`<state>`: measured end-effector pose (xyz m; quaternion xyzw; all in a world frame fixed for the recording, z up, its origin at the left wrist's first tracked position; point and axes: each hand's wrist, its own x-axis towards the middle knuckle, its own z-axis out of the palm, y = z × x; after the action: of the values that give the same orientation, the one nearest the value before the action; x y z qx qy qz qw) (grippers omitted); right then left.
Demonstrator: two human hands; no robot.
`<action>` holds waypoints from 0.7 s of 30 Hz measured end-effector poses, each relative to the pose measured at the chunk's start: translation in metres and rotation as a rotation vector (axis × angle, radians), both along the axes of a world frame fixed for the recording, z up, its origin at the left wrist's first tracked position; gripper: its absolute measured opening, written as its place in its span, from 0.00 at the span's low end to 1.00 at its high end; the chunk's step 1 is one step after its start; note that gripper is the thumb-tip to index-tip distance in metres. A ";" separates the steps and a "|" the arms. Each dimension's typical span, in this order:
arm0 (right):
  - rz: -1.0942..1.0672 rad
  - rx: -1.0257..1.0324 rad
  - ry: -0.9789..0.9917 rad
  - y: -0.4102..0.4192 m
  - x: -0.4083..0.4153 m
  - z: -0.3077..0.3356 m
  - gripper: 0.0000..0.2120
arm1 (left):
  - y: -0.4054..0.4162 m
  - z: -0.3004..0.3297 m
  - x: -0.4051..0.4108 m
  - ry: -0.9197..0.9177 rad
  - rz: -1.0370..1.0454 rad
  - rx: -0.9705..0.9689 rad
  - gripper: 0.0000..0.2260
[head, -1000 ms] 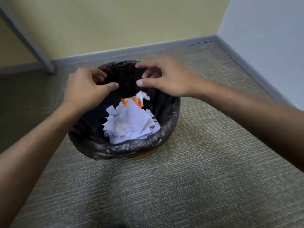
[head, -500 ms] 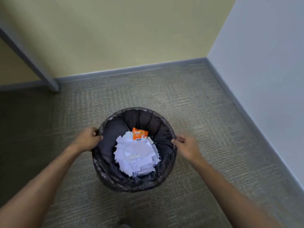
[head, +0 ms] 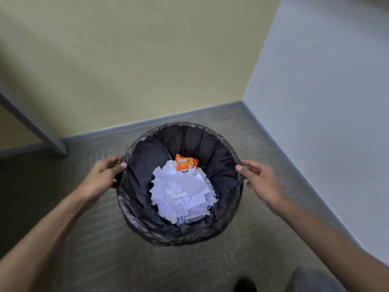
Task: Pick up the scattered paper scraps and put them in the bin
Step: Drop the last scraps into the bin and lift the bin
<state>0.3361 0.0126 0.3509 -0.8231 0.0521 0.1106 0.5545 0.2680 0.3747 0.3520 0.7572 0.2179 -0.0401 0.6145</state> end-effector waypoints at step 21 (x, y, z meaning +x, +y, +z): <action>-0.168 0.610 0.101 -0.132 0.095 0.337 0.26 | -0.141 0.341 0.086 -0.177 0.120 -0.160 0.14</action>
<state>0.4309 -0.1196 0.6879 -0.6053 0.1116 0.1157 0.7796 0.3541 0.2335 0.6930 0.6918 0.2042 0.0463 0.6911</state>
